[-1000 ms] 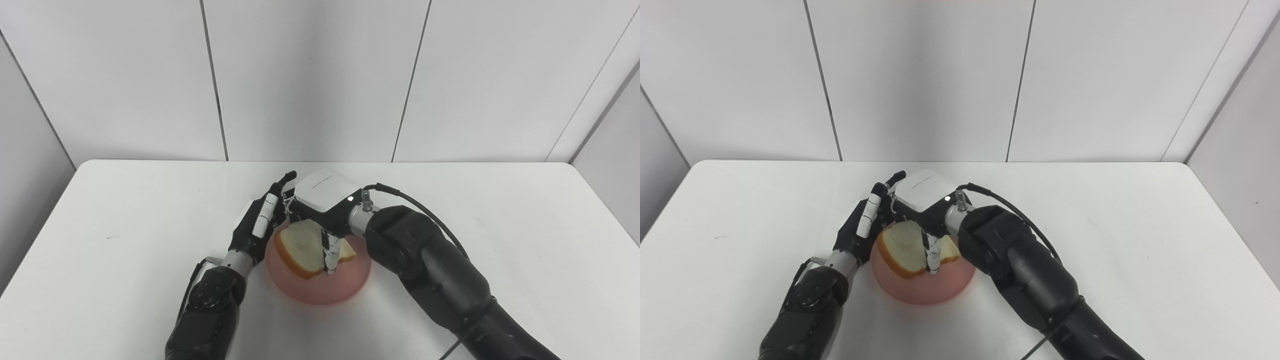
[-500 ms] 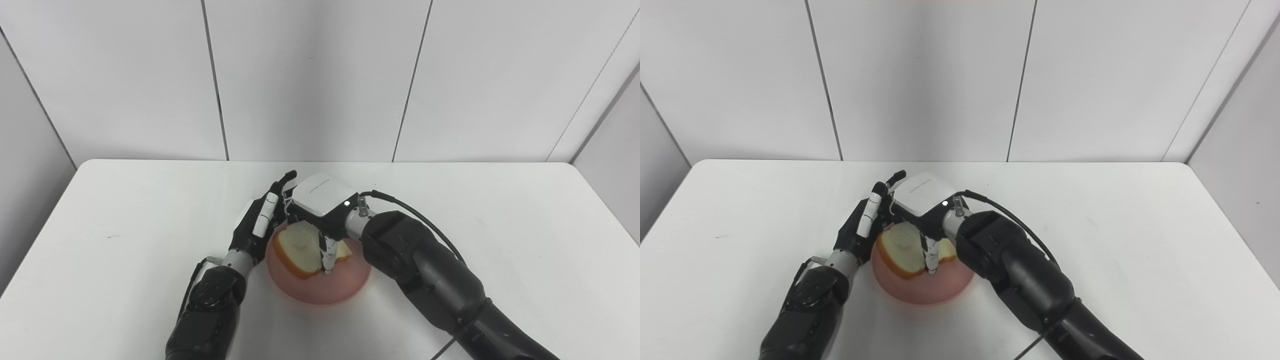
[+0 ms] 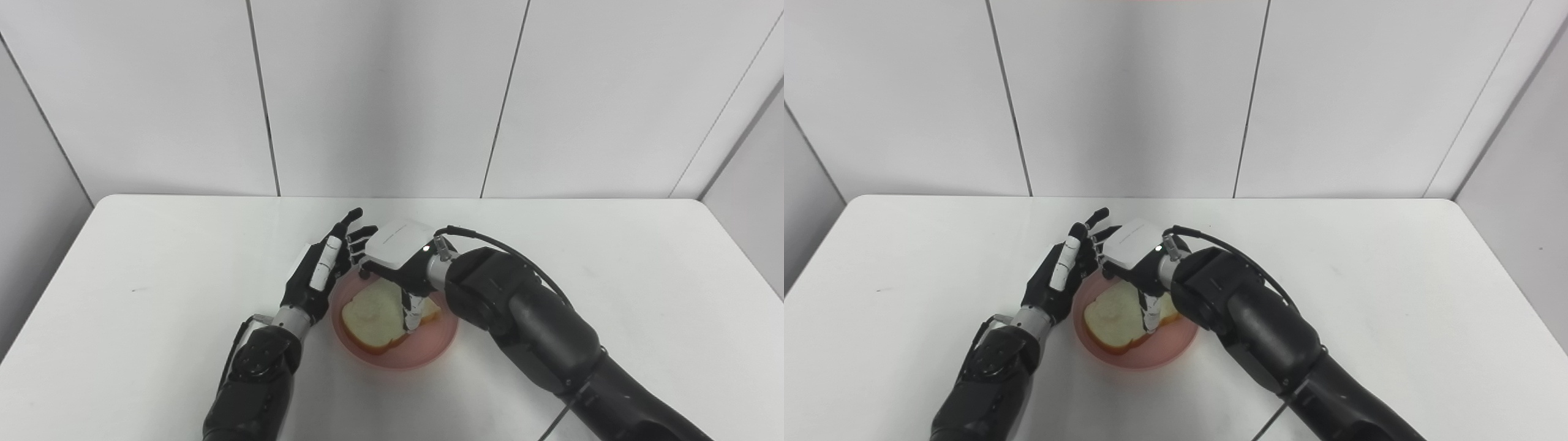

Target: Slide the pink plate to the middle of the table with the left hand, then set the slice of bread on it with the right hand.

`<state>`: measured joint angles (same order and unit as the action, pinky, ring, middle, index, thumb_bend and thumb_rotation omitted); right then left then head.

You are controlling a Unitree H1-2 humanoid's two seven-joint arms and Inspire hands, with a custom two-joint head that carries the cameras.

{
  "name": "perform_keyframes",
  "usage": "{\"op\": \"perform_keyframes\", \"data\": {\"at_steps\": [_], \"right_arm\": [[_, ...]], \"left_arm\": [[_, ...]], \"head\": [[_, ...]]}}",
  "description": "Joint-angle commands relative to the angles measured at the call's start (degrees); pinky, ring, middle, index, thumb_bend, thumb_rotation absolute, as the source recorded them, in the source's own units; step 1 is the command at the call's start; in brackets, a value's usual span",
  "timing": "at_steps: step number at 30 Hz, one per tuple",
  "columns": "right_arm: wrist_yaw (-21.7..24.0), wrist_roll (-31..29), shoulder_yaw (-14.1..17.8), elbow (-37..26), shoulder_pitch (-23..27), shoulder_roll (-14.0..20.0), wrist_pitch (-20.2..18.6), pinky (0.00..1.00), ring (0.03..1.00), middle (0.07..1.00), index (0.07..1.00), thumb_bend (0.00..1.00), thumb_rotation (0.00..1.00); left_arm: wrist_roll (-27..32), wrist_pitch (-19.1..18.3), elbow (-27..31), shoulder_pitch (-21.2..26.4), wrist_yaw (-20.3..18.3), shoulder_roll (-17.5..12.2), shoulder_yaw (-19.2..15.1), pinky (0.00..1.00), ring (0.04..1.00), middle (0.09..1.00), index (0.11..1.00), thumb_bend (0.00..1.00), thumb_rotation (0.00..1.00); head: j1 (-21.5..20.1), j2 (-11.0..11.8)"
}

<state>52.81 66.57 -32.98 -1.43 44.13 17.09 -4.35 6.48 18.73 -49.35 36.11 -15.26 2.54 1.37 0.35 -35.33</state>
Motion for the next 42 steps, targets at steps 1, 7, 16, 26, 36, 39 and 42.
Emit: {"op": "perform_keyframes", "data": {"at_steps": [1, 7, 16, 26, 36, 39, 42], "right_arm": [[1.0, 0.0, 0.4, -2.0, 3.2, 0.2, 0.7, 0.85, 0.918, 0.911, 0.771, 1.00, 0.20], [3.2, -1.4, 0.9, -2.6, 3.7, 0.5, 0.7, 0.90, 0.948, 0.936, 0.776, 1.00, 0.22], [2.9, -10.5, 8.6, -8.3, 2.1, 0.3, -2.4, 0.67, 0.796, 0.818, 0.755, 1.00, 0.21], [-27.1, -32.8, 27.3, 1.0, -7.7, -6.1, 5.0, 0.62, 0.729, 0.792, 0.864, 0.84, 0.44], [-47.3, -50.4, 38.8, 13.4, -13.8, -15.5, 7.6, 0.74, 0.817, 0.846, 0.949, 0.74, 0.65], [-51.0, -54.5, 40.9, 15.3, -14.7, -17.3, 6.6, 0.83, 0.848, 0.887, 0.991, 0.72, 0.70], [-53.1, -58.9, 42.7, 15.5, -15.2, -19.2, 3.6, 0.82, 0.840, 0.903, 0.999, 0.73, 0.74]], "left_arm": [[0.2, -1.5, -2.9, -4.4, 0.1, 1.1, 0.0, 0.74, 0.785, 0.811, 0.890, 0.82, 0.93], [-0.2, -1.5, -2.9, -4.4, 0.2, 0.8, 0.2, 0.75, 0.789, 0.816, 0.893, 0.82, 0.94], [0.5, -1.4, -1.8, -5.1, 0.2, 1.0, -0.3, 0.74, 0.775, 0.805, 0.889, 0.82, 0.92], [-2.0, 0.4, 3.8, -7.0, 4.7, 1.4, -0.2, 0.90, 0.881, 0.869, 0.869, 0.82, 0.93], [-10.0, -7.2, 17.8, -10.3, 22.2, 4.7, -2.4, 0.94, 0.913, 0.924, 0.878, 0.82, 0.92], [-11.3, -9.4, 21.3, -10.7, 24.4, 5.1, -2.5, 0.95, 0.918, 0.935, 0.884, 0.80, 0.95], [-12.3, -12.3, 24.7, -10.8, 25.8, 5.5, -2.6, 0.96, 0.938, 0.955, 0.913, 0.75, 0.98]], "head": [[0.0, 0.0], [0.0, 0.0], [0.0, -0.1], [-0.2, -0.2], [-0.7, -0.5], [-1.1, -0.6], [-1.1, -0.6]]}}
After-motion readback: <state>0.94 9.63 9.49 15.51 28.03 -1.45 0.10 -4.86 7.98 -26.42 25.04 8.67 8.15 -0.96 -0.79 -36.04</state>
